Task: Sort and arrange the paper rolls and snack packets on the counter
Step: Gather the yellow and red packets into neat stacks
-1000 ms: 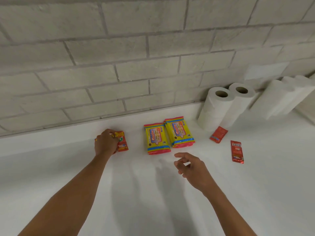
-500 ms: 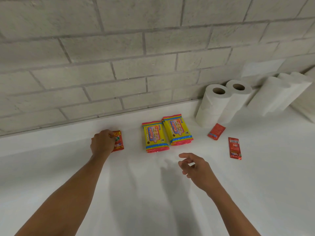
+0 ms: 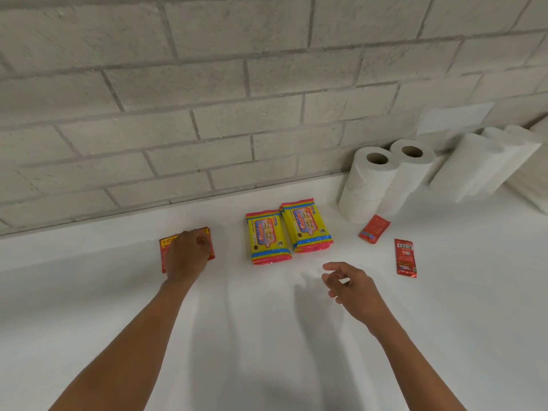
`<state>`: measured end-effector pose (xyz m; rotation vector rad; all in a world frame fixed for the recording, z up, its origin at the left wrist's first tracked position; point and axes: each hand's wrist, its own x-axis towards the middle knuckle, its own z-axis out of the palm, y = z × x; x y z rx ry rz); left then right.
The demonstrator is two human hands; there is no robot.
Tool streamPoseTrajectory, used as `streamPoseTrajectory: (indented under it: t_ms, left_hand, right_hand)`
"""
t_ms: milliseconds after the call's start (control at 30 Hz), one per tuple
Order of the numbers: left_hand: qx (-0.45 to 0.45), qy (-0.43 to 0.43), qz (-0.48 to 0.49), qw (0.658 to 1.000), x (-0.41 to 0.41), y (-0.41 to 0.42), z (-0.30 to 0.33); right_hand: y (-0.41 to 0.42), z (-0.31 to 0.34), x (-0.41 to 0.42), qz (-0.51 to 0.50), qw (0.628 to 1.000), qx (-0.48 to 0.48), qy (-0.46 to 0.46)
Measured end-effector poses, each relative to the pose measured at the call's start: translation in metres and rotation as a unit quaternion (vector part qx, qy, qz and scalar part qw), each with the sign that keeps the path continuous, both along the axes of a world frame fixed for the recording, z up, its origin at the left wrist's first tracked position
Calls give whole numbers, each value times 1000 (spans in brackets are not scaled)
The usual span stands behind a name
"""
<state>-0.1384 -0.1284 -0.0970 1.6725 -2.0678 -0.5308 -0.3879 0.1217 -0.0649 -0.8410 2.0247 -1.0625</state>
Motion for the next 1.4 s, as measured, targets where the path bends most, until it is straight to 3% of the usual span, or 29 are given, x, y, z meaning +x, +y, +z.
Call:
streamPoseTrajectory:
  t_ms: [200, 633, 867, 1100, 1400]
  left_hand:
    - [0, 55, -22, 998, -8, 31, 6]
    - [-50, 6, -6, 999, -38, 87, 29]
    - [-33, -11, 18, 999, -54, 103, 27]
    - [-42, 2, 34, 999, -75, 119, 27]
    - [-42, 23, 22, 999, -102, 151, 31]
  right_hand:
    - [2, -9, -45, -23, 998, 11, 63]
    - [-19, -20, -159, -11, 950, 105, 295]
    - [-15, -25, -195, -14, 933, 225, 281]
    - [-14, -31, -206, -14, 950, 191, 247]
    - [-6, -24, -202, 32, 931, 197, 306]
